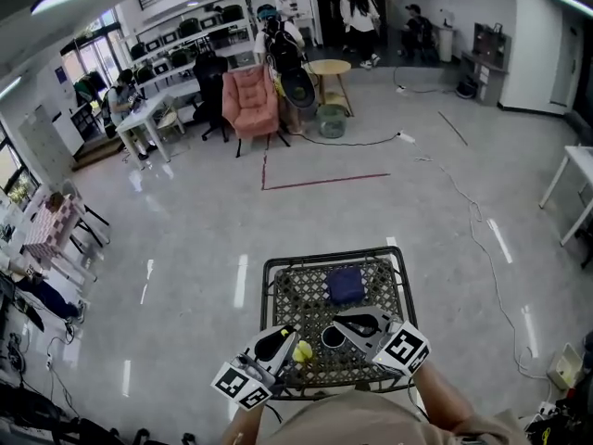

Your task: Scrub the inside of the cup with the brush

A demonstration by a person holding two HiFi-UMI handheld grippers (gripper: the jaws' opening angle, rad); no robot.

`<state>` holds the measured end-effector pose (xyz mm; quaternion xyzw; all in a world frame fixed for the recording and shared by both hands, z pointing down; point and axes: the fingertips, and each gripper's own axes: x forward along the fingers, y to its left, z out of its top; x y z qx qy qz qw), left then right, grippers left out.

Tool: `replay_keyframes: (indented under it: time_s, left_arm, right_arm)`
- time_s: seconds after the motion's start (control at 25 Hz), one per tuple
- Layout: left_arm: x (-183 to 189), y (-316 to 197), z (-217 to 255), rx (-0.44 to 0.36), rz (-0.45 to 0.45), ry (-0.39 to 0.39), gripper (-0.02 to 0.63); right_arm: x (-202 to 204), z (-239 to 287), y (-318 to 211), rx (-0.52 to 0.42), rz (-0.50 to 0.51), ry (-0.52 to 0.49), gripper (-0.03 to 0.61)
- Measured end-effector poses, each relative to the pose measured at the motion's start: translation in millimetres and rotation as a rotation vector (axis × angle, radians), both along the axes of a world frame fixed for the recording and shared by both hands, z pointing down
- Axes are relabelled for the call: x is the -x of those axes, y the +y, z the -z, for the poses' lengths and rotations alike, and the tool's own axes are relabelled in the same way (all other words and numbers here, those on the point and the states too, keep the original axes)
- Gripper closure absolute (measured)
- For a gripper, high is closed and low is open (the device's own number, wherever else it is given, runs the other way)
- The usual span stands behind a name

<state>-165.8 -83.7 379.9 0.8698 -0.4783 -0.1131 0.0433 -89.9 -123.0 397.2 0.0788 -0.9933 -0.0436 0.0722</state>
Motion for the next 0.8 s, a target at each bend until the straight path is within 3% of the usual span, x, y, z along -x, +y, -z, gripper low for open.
replay_keyframes:
  time_s: [0.2,0.44,0.6,0.8]
  left_arm:
    - [-8.6,-8.4,-6.8,-0.008,-0.017,-0.013,0.558]
    - [3.5,-14.2,-21.1,0.026,-0.054,-0.042,0.558]
    - [-8.0,-13.9,-7.2,0.025,-0.071,-0.021,0.558]
    - [4.1,-4.2,10.4,0.025,-0.076,-0.012,0.558]
  right_arm:
    - [-13.7,-8.0,-10.2,-0.026,-0.026,0.011,0.563]
    - [-5.2,-16.3,-14.3,0.010,-0.083,-0.024,0.563]
    - [-15.8,-10.1,-12.7,0.009,-0.095,0.008,0.563]
    - [0.7,11.6,-1.7,-0.002,-0.059,0.042,0.563]
